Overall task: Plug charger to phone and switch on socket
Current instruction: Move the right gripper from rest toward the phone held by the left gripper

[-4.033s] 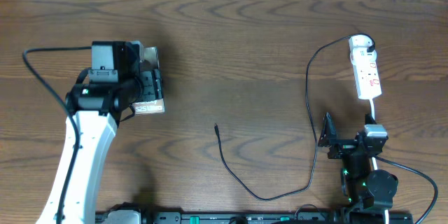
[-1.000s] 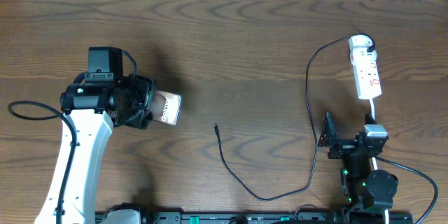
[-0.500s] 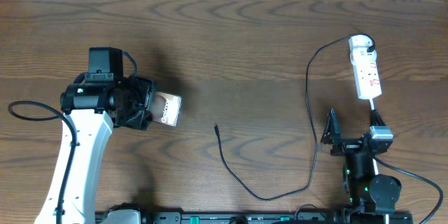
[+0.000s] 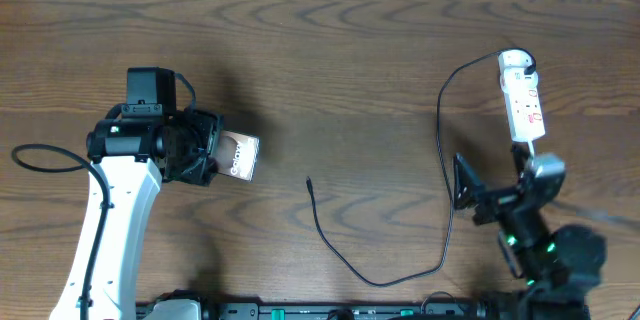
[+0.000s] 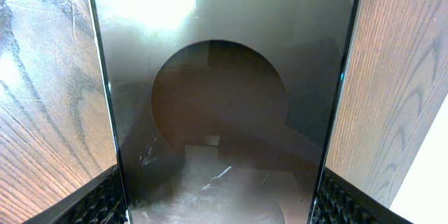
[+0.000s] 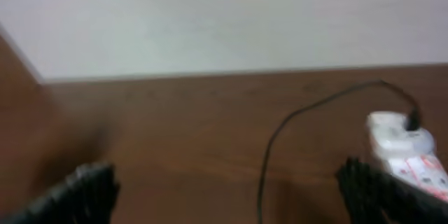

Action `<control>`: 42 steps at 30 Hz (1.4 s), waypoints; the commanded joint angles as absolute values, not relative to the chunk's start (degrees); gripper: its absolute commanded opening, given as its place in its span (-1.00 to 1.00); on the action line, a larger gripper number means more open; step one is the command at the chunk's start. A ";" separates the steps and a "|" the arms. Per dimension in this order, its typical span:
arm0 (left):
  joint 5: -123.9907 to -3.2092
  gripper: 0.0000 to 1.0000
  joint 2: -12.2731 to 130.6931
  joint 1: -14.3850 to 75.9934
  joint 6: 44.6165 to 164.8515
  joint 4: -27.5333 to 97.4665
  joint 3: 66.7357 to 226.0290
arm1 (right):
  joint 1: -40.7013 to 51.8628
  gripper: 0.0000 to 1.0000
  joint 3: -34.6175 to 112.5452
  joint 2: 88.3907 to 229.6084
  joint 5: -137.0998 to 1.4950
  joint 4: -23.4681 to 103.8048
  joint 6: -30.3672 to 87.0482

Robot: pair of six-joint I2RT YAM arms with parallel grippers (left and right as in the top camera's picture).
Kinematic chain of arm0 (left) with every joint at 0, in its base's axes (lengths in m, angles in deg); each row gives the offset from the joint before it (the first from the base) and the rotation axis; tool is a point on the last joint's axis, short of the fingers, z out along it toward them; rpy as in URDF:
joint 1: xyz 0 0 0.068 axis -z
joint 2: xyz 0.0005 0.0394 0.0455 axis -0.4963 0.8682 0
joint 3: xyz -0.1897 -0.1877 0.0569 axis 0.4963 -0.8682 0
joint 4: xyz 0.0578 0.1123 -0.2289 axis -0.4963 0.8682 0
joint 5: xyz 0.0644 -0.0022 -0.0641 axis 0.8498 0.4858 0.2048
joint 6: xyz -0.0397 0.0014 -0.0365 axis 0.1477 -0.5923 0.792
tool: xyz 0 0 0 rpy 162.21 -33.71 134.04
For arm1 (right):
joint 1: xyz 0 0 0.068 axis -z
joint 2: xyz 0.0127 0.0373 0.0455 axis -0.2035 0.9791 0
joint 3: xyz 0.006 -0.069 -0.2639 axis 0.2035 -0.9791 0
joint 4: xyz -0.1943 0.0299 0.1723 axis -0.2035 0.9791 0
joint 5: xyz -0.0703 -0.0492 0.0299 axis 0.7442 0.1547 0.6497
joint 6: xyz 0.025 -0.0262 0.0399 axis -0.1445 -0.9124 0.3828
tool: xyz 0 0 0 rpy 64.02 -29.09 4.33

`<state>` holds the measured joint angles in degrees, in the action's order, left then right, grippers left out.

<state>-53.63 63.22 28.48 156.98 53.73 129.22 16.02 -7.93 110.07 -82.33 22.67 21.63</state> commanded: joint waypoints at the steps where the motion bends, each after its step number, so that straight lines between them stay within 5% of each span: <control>1: -53.46 -0.85 63.18 28.61 156.81 53.84 130.49 | 16.08 0.98 2.91 122.71 -92.99 26.85 18.31; 13: -53.41 -0.85 63.18 28.61 156.79 53.86 130.49 | 11.03 0.99 26.47 169.37 -135.44 36.90 20.21; 22: -53.41 -0.85 63.18 28.61 156.85 53.84 130.49 | 1.57 0.99 26.47 184.34 -134.98 25.73 38.94; 42: -50.42 -0.85 63.29 34.40 175.19 54.69 130.49 | -20.70 0.98 26.47 187.51 -112.29 18.21 40.41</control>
<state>-53.22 63.22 32.26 170.80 54.56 129.22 -19.22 25.38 187.23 -115.92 18.45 39.86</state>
